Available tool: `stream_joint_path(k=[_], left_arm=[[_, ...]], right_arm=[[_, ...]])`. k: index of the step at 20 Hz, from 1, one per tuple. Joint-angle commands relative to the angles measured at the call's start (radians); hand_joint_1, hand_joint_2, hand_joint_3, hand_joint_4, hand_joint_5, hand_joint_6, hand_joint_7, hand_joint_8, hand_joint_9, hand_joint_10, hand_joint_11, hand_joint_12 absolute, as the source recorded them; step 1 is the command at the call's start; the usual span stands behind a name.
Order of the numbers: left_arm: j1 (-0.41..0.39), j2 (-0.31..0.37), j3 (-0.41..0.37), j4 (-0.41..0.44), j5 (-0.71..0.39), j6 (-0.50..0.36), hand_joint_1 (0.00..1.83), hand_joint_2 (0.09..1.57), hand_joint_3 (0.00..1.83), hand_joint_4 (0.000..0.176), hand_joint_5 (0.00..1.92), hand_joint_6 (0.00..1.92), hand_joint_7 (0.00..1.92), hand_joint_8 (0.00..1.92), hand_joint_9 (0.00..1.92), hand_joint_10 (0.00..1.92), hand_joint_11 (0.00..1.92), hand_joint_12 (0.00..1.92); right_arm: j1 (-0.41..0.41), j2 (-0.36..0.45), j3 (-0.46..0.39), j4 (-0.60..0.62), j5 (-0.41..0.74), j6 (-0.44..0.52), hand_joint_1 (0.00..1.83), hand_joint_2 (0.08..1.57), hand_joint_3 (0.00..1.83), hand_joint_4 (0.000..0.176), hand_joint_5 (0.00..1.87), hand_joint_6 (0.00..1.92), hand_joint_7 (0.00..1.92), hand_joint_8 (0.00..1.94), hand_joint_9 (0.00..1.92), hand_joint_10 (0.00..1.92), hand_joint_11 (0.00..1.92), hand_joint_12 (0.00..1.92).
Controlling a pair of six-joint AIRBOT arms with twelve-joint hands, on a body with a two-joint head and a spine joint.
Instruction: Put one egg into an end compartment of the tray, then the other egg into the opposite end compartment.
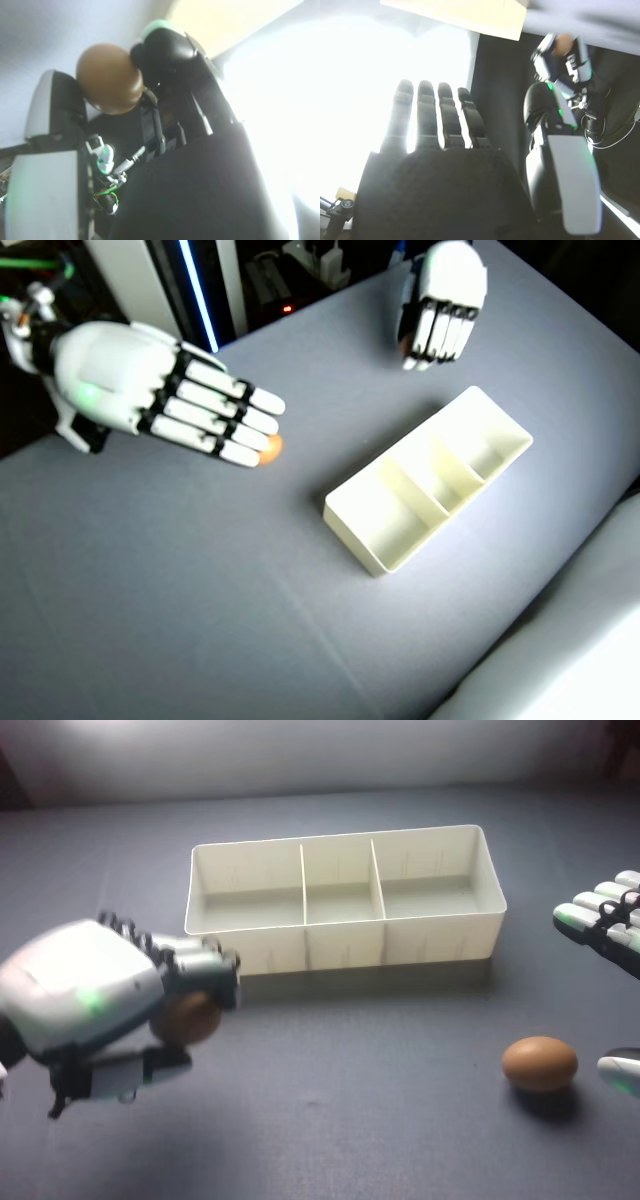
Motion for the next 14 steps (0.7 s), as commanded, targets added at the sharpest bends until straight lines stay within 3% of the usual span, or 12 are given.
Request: stream_joint_path(k=[1,3,5,6,8,9,11,12,13,14], left_arm=[[-0.030,0.001,0.007,-0.011,-0.137,0.012,1.31,1.27,0.00,0.000,0.70,1.08,0.68,1.59,0.76,1.72,0.78,1.84],[-0.092,-0.018,0.031,-0.027,-0.124,0.042,1.34,1.24,0.00,0.000,0.68,1.23,0.71,1.41,0.75,1.62,0.73,1.78],[-0.172,-0.056,0.084,-0.055,-0.083,0.050,1.36,1.19,0.00,0.000,0.76,1.07,0.84,1.26,0.87,1.50,0.77,1.68],[-0.213,-0.079,0.115,-0.070,-0.039,0.052,1.36,1.19,0.00,0.000,0.77,1.00,0.84,1.28,0.87,1.50,0.81,1.68],[-0.287,-0.124,0.173,-0.082,0.048,0.063,1.35,1.19,0.00,0.000,0.76,1.09,0.81,1.32,0.84,1.49,0.79,1.70],[-0.325,-0.148,0.200,-0.089,0.096,0.080,1.24,1.22,0.01,0.000,0.74,1.11,0.80,1.53,0.87,1.65,0.87,1.88],[-0.377,-0.187,0.240,-0.126,0.183,0.126,1.20,1.27,0.01,0.000,0.66,1.23,0.76,1.64,0.79,1.75,0.83,1.92],[-0.391,-0.208,0.264,-0.137,0.214,0.129,1.30,1.27,0.01,0.000,0.59,1.25,0.70,1.58,0.73,1.73,0.74,1.92],[-0.395,-0.225,0.283,-0.150,0.237,0.129,1.29,1.27,0.00,0.000,0.43,1.01,0.67,1.50,0.52,1.50,0.45,1.92],[-0.396,-0.240,0.300,-0.164,0.257,0.129,1.10,1.20,0.00,0.000,0.29,0.84,0.41,1.12,0.27,1.31,0.09,1.86]], right_arm=[[0.000,0.000,0.004,0.000,0.130,0.007,0.35,1.29,0.01,0.000,0.00,0.00,0.00,0.00,0.00,0.00,0.00,0.00],[0.000,0.000,0.005,0.000,0.130,0.007,0.36,1.29,0.01,0.000,0.00,0.00,0.00,0.00,0.00,0.00,0.00,0.00],[0.000,0.000,0.005,0.004,0.131,0.007,0.36,1.29,0.01,0.000,0.00,0.00,0.00,0.00,0.00,0.00,0.00,0.00],[0.000,0.000,0.005,0.006,0.132,0.007,0.35,1.29,0.01,0.000,0.00,0.00,0.00,0.00,0.00,0.00,0.00,0.00],[-0.002,0.000,0.007,0.007,0.133,0.007,0.36,1.29,0.00,0.000,0.00,0.00,0.00,0.00,0.00,0.00,0.00,0.00],[-0.002,-0.001,0.009,0.007,0.133,0.007,0.37,1.29,0.00,0.000,0.00,0.00,0.00,0.00,0.00,0.00,0.00,0.00],[-0.002,-0.002,0.010,0.007,0.133,0.007,0.36,1.29,0.01,0.000,0.00,0.00,0.00,0.00,0.00,0.00,0.00,0.00],[-0.003,-0.002,0.010,0.007,0.132,0.007,0.36,1.29,0.01,0.000,0.00,0.00,0.00,0.00,0.00,0.00,0.00,0.00],[-0.003,-0.003,0.010,0.006,0.132,0.007,0.38,1.29,0.00,0.000,0.00,0.00,0.00,0.00,0.00,0.00,0.00,0.00],[-0.003,-0.003,0.011,0.006,0.132,0.007,0.40,1.29,0.01,0.000,0.00,0.00,0.00,0.00,0.00,0.00,0.00,0.00]])
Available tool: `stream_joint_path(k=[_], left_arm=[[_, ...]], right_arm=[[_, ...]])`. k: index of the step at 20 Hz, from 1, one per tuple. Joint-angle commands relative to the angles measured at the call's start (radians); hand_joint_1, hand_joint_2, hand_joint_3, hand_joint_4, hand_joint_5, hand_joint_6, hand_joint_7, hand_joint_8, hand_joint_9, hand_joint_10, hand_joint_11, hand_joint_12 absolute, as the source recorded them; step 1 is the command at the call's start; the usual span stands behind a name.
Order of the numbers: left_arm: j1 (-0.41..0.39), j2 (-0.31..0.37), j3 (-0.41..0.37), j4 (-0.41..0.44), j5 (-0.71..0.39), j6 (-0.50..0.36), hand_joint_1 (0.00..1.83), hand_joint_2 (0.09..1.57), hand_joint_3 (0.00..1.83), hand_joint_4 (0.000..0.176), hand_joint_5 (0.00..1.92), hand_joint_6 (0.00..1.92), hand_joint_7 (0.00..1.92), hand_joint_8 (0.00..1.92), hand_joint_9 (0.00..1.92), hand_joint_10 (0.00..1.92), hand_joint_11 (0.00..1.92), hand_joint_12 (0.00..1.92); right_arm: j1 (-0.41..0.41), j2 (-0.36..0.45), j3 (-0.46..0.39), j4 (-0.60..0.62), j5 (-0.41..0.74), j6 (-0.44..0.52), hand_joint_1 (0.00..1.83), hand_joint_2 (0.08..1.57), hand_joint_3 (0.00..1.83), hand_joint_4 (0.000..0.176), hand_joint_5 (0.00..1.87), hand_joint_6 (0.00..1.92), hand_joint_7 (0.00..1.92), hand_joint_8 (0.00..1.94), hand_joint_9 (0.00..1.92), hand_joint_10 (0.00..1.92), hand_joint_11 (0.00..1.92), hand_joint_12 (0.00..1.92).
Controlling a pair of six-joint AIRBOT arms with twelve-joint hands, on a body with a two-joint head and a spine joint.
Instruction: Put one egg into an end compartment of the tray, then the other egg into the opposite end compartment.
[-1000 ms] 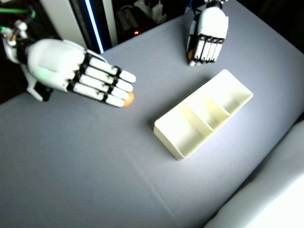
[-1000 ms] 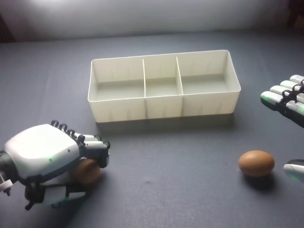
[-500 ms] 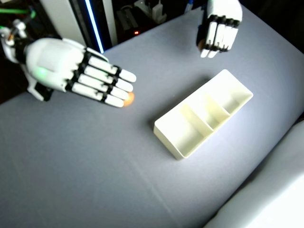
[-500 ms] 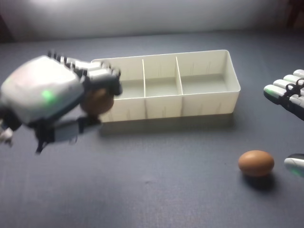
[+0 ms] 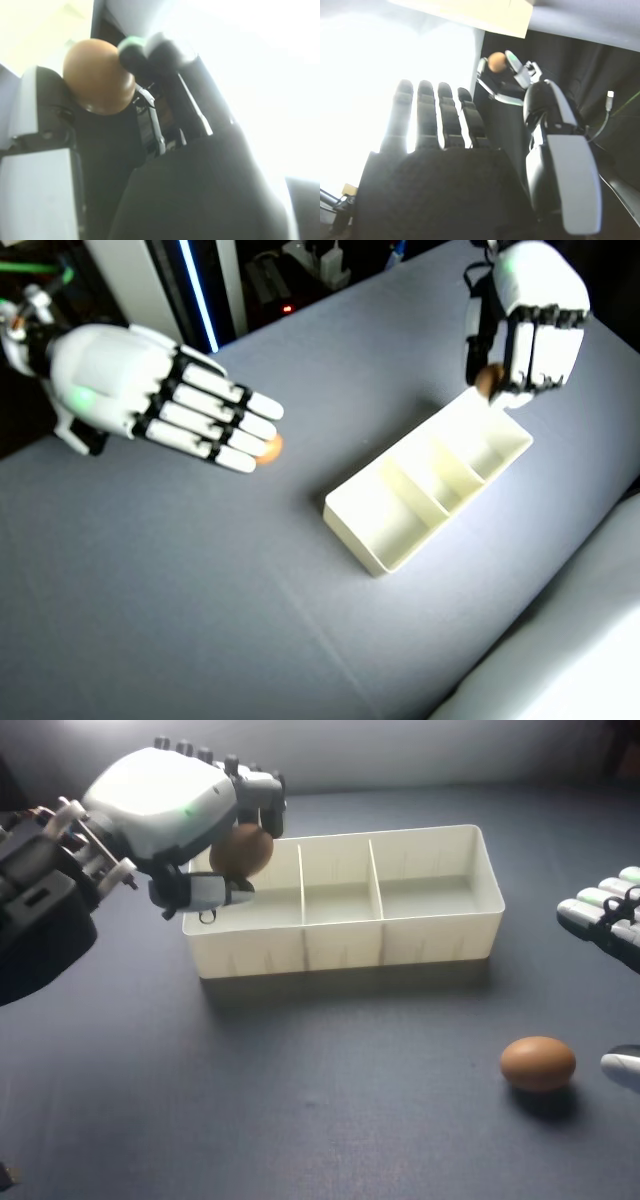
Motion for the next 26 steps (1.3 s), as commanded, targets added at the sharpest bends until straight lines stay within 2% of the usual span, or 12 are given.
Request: stream_joint_path(k=[1,3,7,13,14,16,17,20,23,24,25,26], left_arm=[[-0.008,0.002,0.011,-0.017,-0.098,0.004,0.95,1.21,0.00,0.000,0.14,0.80,0.14,0.75,0.05,0.99,0.02,1.70],[-0.002,-0.010,0.022,-0.030,-0.084,0.004,0.80,1.26,0.01,0.025,0.01,0.59,0.03,0.30,0.00,0.43,0.00,1.53],[0.021,0.004,-0.003,-0.036,-0.142,0.004,0.46,1.29,0.01,0.119,0.02,0.06,0.00,0.00,0.00,0.00,0.00,0.01],[0.095,0.096,-0.118,-0.011,-0.340,0.002,0.38,1.36,0.02,0.098,0.05,0.06,0.00,0.00,0.00,0.00,0.01,0.01],[0.115,0.114,-0.138,-0.011,-0.371,0.002,0.39,1.36,0.00,0.096,0.11,0.01,0.01,0.02,0.00,0.00,0.00,0.24],[0.175,0.155,-0.180,-0.011,-0.443,-0.007,0.38,1.36,0.00,0.088,0.13,0.01,0.03,0.02,0.00,0.00,0.00,0.42],[0.195,0.165,-0.189,-0.013,-0.466,-0.016,0.46,1.34,0.00,0.121,0.15,0.00,0.00,0.00,0.00,0.00,0.00,0.24],[0.254,0.197,-0.222,-0.018,-0.514,-0.030,0.44,1.31,0.00,0.129,0.14,0.00,0.03,0.00,0.00,0.00,0.00,0.20],[0.295,0.208,-0.237,-0.028,-0.522,-0.030,0.36,1.35,0.01,0.028,0.12,0.00,0.08,0.00,0.02,0.00,0.00,0.29],[0.303,0.209,-0.240,-0.031,-0.529,-0.030,0.36,1.35,0.01,0.028,0.12,0.00,0.08,0.00,0.02,0.00,0.00,0.29],[0.311,0.212,-0.245,-0.031,-0.533,-0.030,0.51,1.32,0.00,0.047,0.12,0.00,0.06,0.00,0.02,0.00,0.00,0.37],[0.320,0.216,-0.251,-0.029,-0.536,-0.031,0.51,1.32,0.00,0.047,0.12,0.00,0.06,0.00,0.02,0.00,0.00,0.37]], right_arm=[[0.005,-0.001,0.004,0.001,0.121,0.002,0.41,1.29,0.01,0.000,0.00,0.00,0.00,0.00,0.00,0.00,0.00,0.00],[0.005,-0.003,0.005,0.000,0.121,0.002,0.42,1.29,0.00,0.000,0.00,0.00,0.00,0.00,0.00,0.00,0.00,0.00],[0.003,-0.006,0.005,-0.007,0.120,0.014,0.43,1.29,0.00,0.000,0.00,0.00,0.00,0.00,0.00,0.00,0.00,0.00],[0.008,-0.031,0.028,-0.025,0.056,0.047,0.50,1.22,0.00,0.000,0.00,0.00,0.00,0.00,0.00,0.00,0.00,0.02],[0.012,-0.041,0.037,-0.025,0.032,0.054,0.56,1.20,0.00,0.000,0.00,0.00,0.00,0.00,0.02,0.01,0.00,0.48],[0.029,-0.075,0.070,-0.029,-0.038,0.085,0.62,1.19,0.00,0.000,0.00,0.00,0.01,0.00,0.03,0.02,0.00,0.67],[0.033,-0.082,0.076,-0.029,-0.051,0.089,0.61,1.19,0.00,0.000,0.00,0.00,0.02,0.01,0.04,0.03,0.00,0.72],[0.055,-0.119,0.106,-0.029,-0.129,0.094,0.62,1.18,0.00,0.000,0.02,0.00,0.05,0.01,0.07,0.05,0.00,0.75],[0.087,-0.166,0.145,-0.029,-0.208,0.094,0.63,1.24,0.01,0.000,0.16,0.03,0.21,0.03,0.17,0.09,0.00,0.96],[0.095,-0.175,0.154,-0.029,-0.223,0.094,0.63,1.24,0.01,0.000,0.16,0.03,0.21,0.03,0.17,0.09,0.00,0.96],[0.106,-0.186,0.164,-0.029,-0.239,0.094,1.07,1.28,0.00,0.000,0.54,1.10,0.72,1.19,0.49,1.09,0.23,1.71],[0.119,-0.201,0.178,-0.029,-0.262,0.094,1.07,1.28,0.00,0.000,0.54,1.10,0.72,1.19,0.49,1.09,0.23,1.71]])
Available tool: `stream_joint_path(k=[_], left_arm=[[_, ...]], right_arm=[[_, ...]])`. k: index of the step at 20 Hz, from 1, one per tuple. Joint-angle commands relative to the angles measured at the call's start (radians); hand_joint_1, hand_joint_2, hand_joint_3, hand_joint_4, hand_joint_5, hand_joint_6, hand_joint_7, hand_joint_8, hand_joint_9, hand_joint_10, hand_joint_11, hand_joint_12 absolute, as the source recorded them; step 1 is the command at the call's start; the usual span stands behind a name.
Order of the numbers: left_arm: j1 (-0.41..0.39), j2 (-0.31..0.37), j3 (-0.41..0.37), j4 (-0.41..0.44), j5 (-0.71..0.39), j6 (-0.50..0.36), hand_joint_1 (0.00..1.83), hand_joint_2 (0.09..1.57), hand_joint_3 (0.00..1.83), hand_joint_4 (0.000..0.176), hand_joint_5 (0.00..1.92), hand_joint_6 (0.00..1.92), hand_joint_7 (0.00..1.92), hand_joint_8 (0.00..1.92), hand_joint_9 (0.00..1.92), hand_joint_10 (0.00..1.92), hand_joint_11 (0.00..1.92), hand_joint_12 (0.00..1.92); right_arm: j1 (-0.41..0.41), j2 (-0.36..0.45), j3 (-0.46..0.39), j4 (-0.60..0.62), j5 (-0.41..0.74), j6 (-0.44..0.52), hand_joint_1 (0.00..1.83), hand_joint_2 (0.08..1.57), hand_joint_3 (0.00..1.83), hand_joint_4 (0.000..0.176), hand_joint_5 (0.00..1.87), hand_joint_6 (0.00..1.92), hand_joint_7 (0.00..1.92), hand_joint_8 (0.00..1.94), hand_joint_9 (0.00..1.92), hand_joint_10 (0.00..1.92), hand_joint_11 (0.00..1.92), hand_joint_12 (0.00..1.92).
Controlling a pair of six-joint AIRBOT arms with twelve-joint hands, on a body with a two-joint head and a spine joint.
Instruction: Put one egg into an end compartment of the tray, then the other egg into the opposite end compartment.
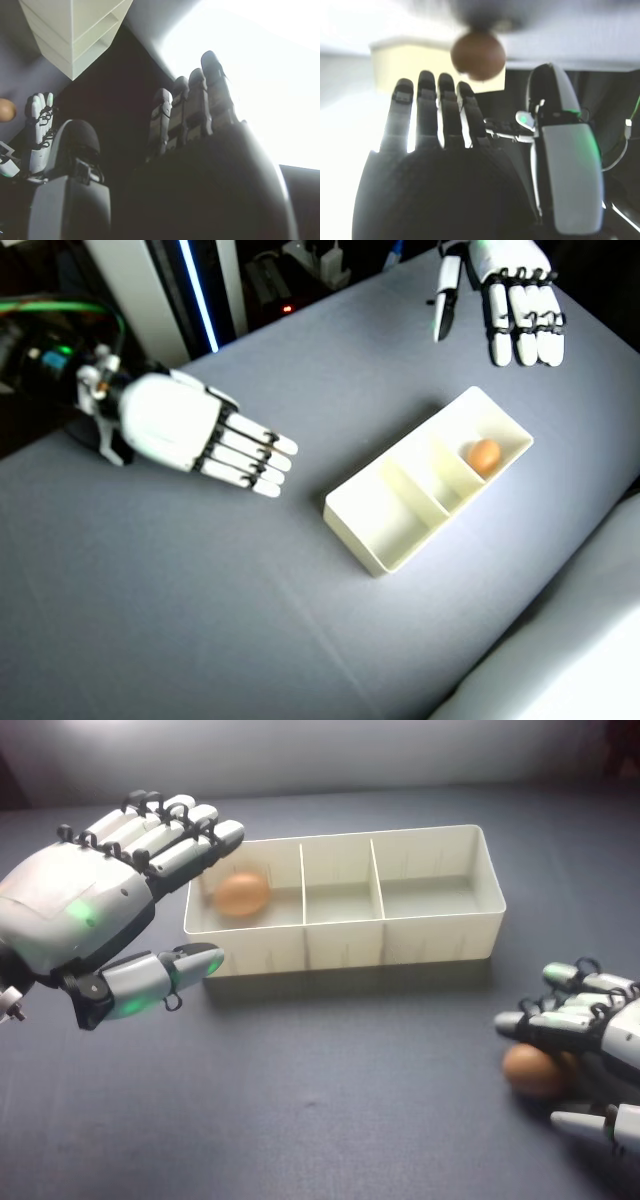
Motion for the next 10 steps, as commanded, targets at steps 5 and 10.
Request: stream_joint_path(k=[5,10], left_arm=[[0.046,0.034,-0.021,-0.004,-0.178,-0.011,0.49,1.35,0.01,0.040,0.10,0.00,0.06,0.00,0.04,0.01,0.00,0.37],[0.100,0.050,-0.044,-0.016,-0.218,-0.020,0.49,1.34,0.00,0.040,0.12,0.00,0.06,0.00,0.06,0.01,0.00,0.53]], right_arm=[[0.069,0.006,0.002,-0.047,0.131,0.006,1.15,1.31,0.01,0.000,0.57,1.41,0.79,1.74,1.05,1.85,1.12,1.92],[0.138,0.063,-0.025,-0.099,0.232,0.008,1.03,1.34,0.00,0.000,0.59,1.58,0.95,1.93,1.22,1.92,1.32,1.92]])
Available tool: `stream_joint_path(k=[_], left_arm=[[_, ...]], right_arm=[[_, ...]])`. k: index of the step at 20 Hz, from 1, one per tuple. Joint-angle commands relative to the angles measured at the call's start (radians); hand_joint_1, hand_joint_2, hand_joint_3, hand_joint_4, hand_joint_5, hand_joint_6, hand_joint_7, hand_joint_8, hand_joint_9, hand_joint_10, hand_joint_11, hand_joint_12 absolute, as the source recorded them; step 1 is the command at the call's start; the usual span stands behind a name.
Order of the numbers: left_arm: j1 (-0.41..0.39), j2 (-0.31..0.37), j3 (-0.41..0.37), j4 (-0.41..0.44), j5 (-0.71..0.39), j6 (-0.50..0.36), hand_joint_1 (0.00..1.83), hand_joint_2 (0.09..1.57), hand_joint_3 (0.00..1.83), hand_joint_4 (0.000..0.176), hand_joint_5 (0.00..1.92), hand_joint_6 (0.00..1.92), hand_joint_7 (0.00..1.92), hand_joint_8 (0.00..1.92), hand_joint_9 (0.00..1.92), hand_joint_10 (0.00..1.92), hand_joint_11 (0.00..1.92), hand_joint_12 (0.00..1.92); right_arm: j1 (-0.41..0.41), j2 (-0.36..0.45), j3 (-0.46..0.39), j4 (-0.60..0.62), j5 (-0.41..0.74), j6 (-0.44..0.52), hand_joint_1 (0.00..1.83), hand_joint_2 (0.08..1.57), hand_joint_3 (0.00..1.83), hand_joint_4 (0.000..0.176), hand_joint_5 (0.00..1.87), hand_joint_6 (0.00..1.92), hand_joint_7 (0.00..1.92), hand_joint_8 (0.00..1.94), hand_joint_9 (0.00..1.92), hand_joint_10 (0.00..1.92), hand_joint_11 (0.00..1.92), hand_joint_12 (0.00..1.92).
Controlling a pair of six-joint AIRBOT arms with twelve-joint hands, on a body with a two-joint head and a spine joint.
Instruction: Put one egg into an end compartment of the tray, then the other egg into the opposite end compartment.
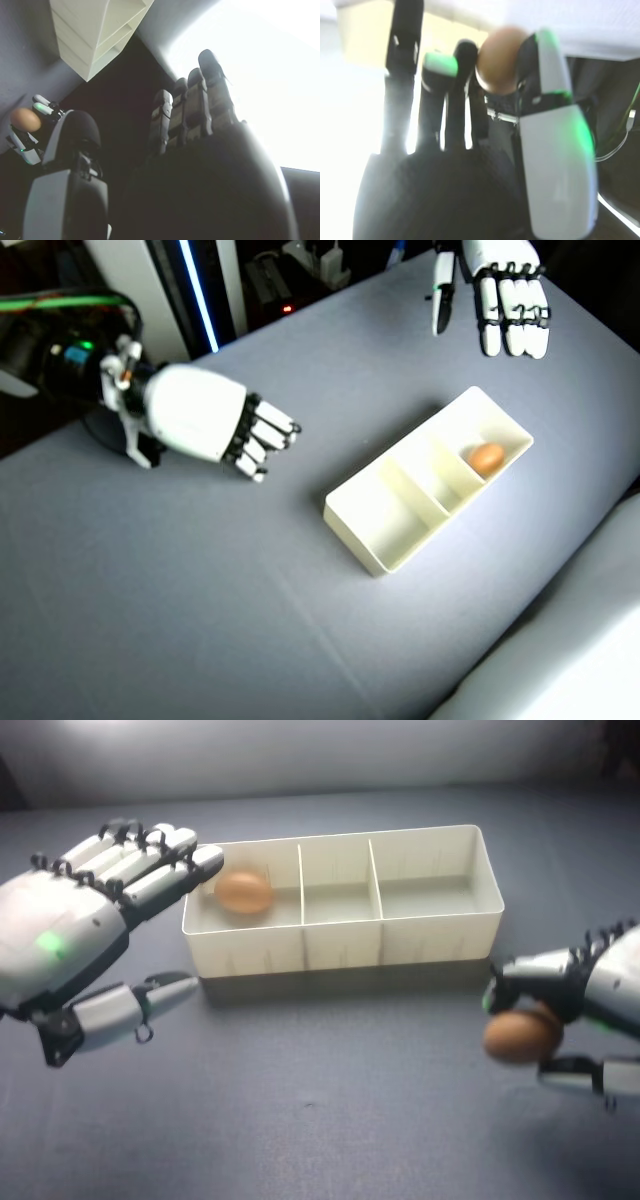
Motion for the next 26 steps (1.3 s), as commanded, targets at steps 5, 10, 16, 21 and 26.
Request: stream_joint_path(k=[5,10,16,21,26], left_arm=[[0.090,0.017,-0.027,-0.072,-0.225,-0.015,0.52,1.33,0.00,0.003,0.21,0.01,0.15,0.01,0.15,0.03,0.00,0.93],[0.180,0.002,-0.037,-0.140,-0.320,-0.054,0.53,1.34,0.00,0.017,0.20,0.00,0.13,0.00,0.15,0.01,0.00,0.80],[0.190,-0.009,-0.034,-0.143,-0.348,-0.067,0.42,1.36,0.00,0.035,0.17,0.00,0.11,0.00,0.13,0.00,0.00,0.83],[0.190,-0.009,-0.033,-0.143,-0.367,-0.076,0.48,1.31,0.00,0.115,0.09,0.00,0.02,0.00,0.01,0.01,0.00,0.37],[0.197,-0.007,-0.038,-0.146,-0.388,-0.080,0.51,1.29,0.00,0.111,0.11,0.00,0.03,0.00,0.02,0.00,0.00,0.47]], right_arm=[[0.192,-0.017,0.065,-0.016,0.170,0.006,1.10,1.35,0.02,0.000,0.50,1.56,0.66,1.77,0.71,1.86,0.78,1.92],[0.376,-0.136,0.200,0.010,0.009,-0.038,1.14,1.34,0.00,0.000,0.53,1.55,0.65,1.64,0.65,1.68,0.65,1.91],[0.436,-0.238,0.342,0.118,-0.160,-0.107,1.02,1.26,0.00,0.000,0.24,0.94,0.45,1.34,0.74,1.78,0.91,1.92],[0.443,-0.265,0.386,0.180,-0.247,-0.153,0.42,1.21,0.00,0.000,0.00,0.00,0.00,0.00,0.00,0.25,0.00,1.62],[0.443,-0.249,0.325,0.174,-0.169,-0.153,0.35,1.27,0.00,0.011,0.00,0.00,0.00,0.00,0.00,0.00,0.00,0.45]])
